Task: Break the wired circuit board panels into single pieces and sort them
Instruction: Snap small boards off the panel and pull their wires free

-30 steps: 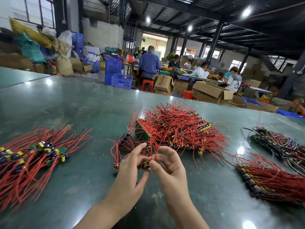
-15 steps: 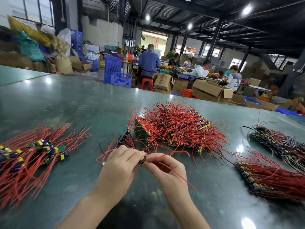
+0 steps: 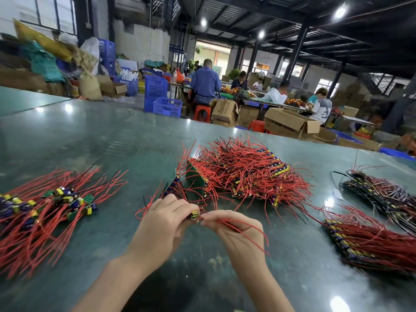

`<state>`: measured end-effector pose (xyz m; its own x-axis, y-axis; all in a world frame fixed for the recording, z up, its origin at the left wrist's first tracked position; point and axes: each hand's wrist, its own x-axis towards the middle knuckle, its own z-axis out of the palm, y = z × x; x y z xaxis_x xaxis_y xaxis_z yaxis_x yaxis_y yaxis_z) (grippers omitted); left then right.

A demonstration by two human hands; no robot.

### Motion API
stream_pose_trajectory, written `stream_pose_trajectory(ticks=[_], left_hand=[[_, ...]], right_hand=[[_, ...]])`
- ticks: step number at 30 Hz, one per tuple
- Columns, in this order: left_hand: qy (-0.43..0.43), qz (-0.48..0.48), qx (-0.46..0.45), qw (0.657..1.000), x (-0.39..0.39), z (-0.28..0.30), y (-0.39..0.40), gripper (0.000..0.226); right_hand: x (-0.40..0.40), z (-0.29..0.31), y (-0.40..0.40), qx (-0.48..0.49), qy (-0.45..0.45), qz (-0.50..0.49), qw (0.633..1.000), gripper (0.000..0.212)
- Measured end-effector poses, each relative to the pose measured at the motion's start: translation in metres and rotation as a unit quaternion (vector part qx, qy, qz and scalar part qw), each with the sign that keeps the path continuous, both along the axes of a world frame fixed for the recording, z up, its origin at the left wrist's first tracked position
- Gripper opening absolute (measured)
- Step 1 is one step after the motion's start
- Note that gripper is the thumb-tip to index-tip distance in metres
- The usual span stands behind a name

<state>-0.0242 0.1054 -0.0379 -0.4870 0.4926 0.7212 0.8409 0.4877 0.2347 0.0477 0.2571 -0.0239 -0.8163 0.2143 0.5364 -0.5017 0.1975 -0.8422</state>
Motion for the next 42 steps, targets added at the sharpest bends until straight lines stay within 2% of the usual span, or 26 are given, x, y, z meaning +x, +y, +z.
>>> stream_pose_trajectory(ticks=[8, 11, 14, 16, 19, 23, 29, 31, 33, 36, 39, 40, 42], left_hand=[[-0.044, 0.009, 0.005, 0.999, -0.009, 0.002, -0.009, 0.030], [-0.050, 0.028, 0.001, 0.998, -0.013, 0.003, -0.013, 0.024], [-0.069, 0.042, 0.009, 0.997, -0.016, 0.003, -0.020, 0.018], [-0.070, 0.033, -0.005, 0.997, -0.015, 0.001, -0.022, 0.031], [-0.068, 0.018, -0.010, 0.997, -0.012, 0.002, -0.019, 0.047], [-0.105, -0.001, 0.019, 0.994, -0.013, 0.001, -0.020, 0.048], [-0.102, 0.018, 0.035, 0.994, -0.014, 0.000, -0.026, 0.059], [-0.087, 0.029, 0.033, 0.995, -0.010, 0.001, -0.023, 0.058], [-0.076, 0.034, 0.024, 0.996, -0.007, 0.002, -0.018, 0.053], [-0.079, 0.009, -0.007, 0.997, 0.000, 0.002, -0.010, 0.030], [-0.072, -0.020, -0.045, 0.996, 0.005, -0.002, -0.004, 0.026], [-0.078, -0.028, -0.044, 0.996, 0.006, -0.003, -0.003, 0.030], [-0.103, -0.041, -0.027, 0.994, 0.006, -0.003, -0.001, 0.039]], right_hand=[[0.005, 0.012, 0.003, -0.047, -0.027, -0.006, 0.999, 0.012], [0.005, 0.015, 0.008, -0.049, -0.017, -0.034, 0.998, 0.014], [0.003, 0.016, 0.015, -0.097, -0.009, -0.066, 0.993, 0.014], [0.001, 0.016, 0.016, -0.141, -0.012, -0.068, 0.988, 0.013], [-0.003, 0.014, 0.017, -0.221, -0.016, -0.046, 0.974, 0.014], [-0.005, 0.015, 0.021, -0.318, -0.029, -0.010, 0.948, 0.014], [-0.005, 0.022, 0.040, -0.430, -0.029, -0.049, 0.901, 0.022], [-0.008, 0.018, 0.040, -0.452, -0.059, -0.042, 0.889, 0.023], [-0.009, 0.014, 0.032, -0.393, -0.131, -0.024, 0.910, 0.023], [-0.008, 0.005, 0.010, -0.230, -0.203, 0.049, 0.951, 0.031], [-0.006, 0.000, -0.008, -0.056, -0.162, 0.056, 0.984, 0.027], [-0.006, -0.002, -0.011, -0.024, -0.133, 0.033, 0.990, 0.026], [-0.005, -0.002, -0.014, -0.026, -0.093, -0.002, 0.995, 0.026]])
